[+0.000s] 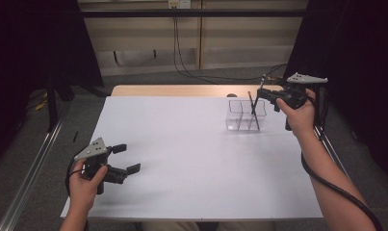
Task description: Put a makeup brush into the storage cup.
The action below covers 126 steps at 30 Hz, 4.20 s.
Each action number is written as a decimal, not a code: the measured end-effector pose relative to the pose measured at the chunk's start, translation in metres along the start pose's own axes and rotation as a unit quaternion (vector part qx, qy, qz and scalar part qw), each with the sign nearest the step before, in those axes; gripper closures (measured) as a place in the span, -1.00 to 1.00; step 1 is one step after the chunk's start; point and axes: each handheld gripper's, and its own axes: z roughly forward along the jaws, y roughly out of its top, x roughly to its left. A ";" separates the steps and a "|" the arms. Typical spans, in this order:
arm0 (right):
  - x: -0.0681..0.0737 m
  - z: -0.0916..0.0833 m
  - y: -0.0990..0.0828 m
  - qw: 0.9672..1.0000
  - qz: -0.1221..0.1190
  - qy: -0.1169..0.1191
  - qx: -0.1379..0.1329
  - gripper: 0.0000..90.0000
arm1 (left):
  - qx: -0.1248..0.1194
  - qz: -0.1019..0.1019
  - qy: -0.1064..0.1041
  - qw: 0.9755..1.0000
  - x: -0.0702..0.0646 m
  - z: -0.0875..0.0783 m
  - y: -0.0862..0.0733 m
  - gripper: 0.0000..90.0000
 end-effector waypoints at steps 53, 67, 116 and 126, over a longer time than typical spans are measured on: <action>-0.010 0.011 -0.018 0.999 -0.015 -0.041 0.017 0.89 | -0.002 0.002 0.005 1.000 -0.001 0.000 -0.001 -0.96; -0.011 0.013 -0.024 0.999 -0.015 -0.042 0.022 0.89 | -0.001 0.003 0.006 1.000 -0.001 0.000 -0.001 -0.96; 0.011 0.003 -0.040 0.999 -0.010 -0.006 -0.041 -0.36 | -0.001 0.006 0.005 1.000 -0.001 -0.002 0.000 -0.96; 0.024 -0.010 -0.046 0.999 -0.025 0.006 -0.036 -0.57 | -0.003 0.005 0.001 1.000 -0.003 0.004 0.003 -0.96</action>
